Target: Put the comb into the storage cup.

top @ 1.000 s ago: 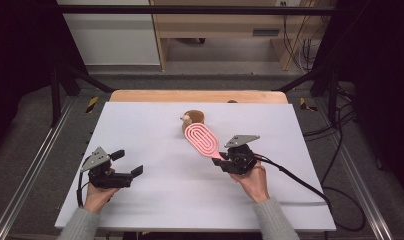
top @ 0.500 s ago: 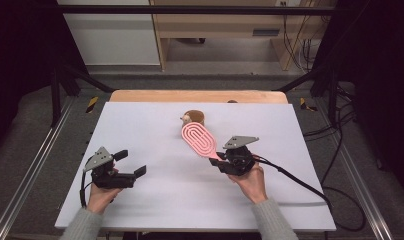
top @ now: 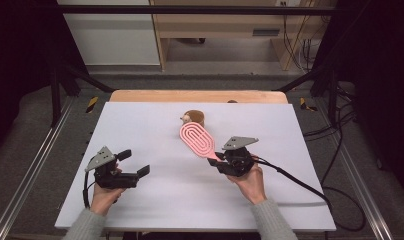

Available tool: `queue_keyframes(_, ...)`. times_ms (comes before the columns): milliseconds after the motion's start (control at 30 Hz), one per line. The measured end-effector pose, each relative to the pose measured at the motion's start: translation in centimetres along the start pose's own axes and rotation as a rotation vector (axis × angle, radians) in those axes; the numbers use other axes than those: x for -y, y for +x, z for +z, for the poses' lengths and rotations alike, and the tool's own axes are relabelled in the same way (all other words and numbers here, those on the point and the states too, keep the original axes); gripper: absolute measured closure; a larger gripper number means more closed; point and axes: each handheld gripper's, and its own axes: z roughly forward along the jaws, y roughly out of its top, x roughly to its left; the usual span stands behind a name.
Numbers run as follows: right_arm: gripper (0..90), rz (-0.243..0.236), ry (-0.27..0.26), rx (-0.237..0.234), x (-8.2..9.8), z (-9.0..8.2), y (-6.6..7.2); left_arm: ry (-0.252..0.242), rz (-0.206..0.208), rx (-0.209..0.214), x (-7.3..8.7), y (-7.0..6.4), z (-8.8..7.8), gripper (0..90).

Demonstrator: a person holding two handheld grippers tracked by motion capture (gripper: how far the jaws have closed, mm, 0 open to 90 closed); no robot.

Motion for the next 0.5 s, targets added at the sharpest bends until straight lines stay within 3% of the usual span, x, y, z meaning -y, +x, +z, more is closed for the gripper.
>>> queue_keyframes(500,70.1,-0.017,-0.024,-0.01,-0.24,-0.03,0.54,-0.01,-0.028,0.019,-0.56,-0.78,0.42,0.5)
